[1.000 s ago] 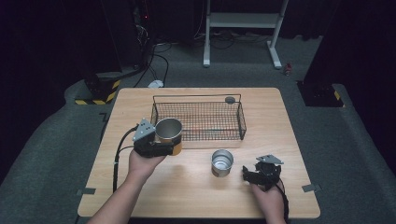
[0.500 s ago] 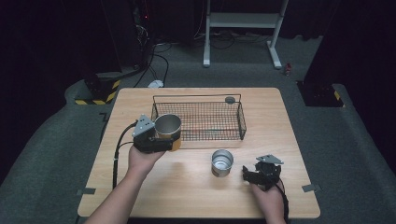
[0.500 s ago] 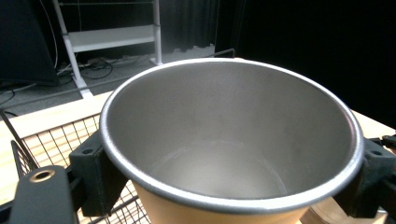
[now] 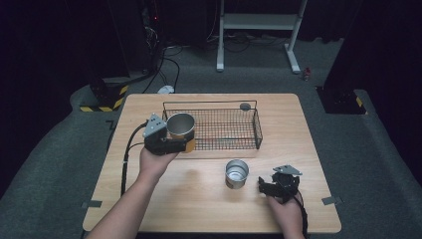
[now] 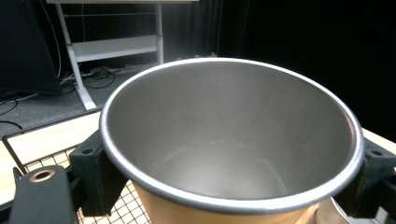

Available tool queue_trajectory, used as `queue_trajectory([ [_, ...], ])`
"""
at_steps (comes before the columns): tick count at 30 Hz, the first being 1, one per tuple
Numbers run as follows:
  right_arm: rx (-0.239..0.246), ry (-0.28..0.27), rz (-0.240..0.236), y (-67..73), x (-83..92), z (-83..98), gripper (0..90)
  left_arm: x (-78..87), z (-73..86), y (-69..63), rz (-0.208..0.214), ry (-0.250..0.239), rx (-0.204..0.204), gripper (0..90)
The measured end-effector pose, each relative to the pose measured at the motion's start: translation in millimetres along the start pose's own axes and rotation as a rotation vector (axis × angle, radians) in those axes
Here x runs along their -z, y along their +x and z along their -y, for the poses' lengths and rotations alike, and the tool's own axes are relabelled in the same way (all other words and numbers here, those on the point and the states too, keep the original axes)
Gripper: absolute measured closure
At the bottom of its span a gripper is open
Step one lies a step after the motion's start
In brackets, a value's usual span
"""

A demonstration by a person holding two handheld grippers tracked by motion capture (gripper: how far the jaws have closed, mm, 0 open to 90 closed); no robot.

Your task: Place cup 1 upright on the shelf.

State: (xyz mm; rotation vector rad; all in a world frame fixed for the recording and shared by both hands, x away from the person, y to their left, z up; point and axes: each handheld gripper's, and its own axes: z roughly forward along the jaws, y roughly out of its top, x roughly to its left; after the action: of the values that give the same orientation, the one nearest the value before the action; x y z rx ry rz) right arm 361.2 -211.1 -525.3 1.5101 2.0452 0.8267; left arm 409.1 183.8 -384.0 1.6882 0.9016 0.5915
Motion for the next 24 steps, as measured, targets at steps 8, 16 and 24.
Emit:
queue_trajectory([
  [8, 0.003, -0.001, 0.001, 0.1, 0.1, 0.1, 10.1, -8.9, -4.1, 6.1, -0.011, -0.019, 0.001, 14.1],
  [16, 0.0, 0.0, 0.001, 0.2, 0.2, 0.1, 10.1, -21.0, -4.6, 12.2, -0.032, 0.0, -0.004, 14.1],
  [24, 0.0, 0.0, 0.0, 0.2, 0.2, 0.1, 10.1, -31.4, -4.6, 16.3, -0.045, 0.01, 0.002, 14.1],
])
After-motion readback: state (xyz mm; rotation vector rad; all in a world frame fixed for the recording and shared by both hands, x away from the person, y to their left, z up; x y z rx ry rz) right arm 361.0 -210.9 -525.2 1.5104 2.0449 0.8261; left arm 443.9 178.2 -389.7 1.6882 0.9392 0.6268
